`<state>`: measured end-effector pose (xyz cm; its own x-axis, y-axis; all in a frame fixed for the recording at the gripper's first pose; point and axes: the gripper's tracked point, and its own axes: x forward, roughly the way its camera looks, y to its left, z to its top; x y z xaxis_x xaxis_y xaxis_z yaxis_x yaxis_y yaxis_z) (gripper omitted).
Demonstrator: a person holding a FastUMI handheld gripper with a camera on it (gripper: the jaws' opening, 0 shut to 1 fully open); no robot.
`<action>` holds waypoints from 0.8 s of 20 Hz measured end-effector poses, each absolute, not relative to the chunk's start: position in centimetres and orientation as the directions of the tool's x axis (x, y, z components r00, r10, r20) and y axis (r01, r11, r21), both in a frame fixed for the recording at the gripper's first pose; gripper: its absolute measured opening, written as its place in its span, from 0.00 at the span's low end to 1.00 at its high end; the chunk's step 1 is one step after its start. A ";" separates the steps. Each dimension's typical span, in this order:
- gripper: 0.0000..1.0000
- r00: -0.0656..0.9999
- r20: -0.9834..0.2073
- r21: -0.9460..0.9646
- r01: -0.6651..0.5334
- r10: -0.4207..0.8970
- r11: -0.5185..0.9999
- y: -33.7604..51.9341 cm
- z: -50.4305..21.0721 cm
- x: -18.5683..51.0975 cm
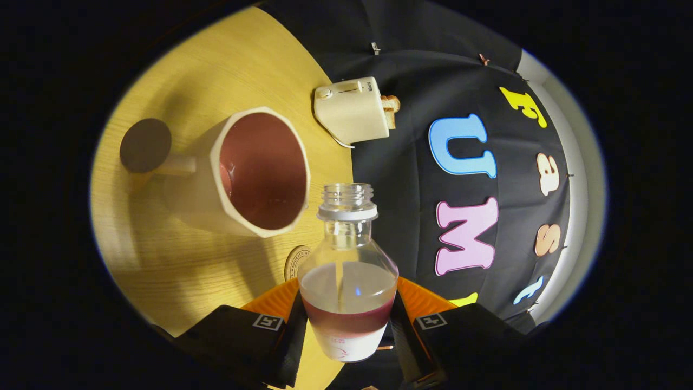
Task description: Take the bottle from table, then pour the juice into the cup, finally place the bottle on the coaster
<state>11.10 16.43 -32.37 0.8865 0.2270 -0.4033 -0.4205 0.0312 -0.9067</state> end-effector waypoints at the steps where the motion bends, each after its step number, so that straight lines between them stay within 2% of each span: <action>1: 0.73 0.886 -0.402 -0.909 -0.416 0.233 0.012 16.6 -32.3 11.1; 16: 0.73 0.865 -0.428 -0.899 -0.380 0.262 -0.216 17.0 -32.4 10.7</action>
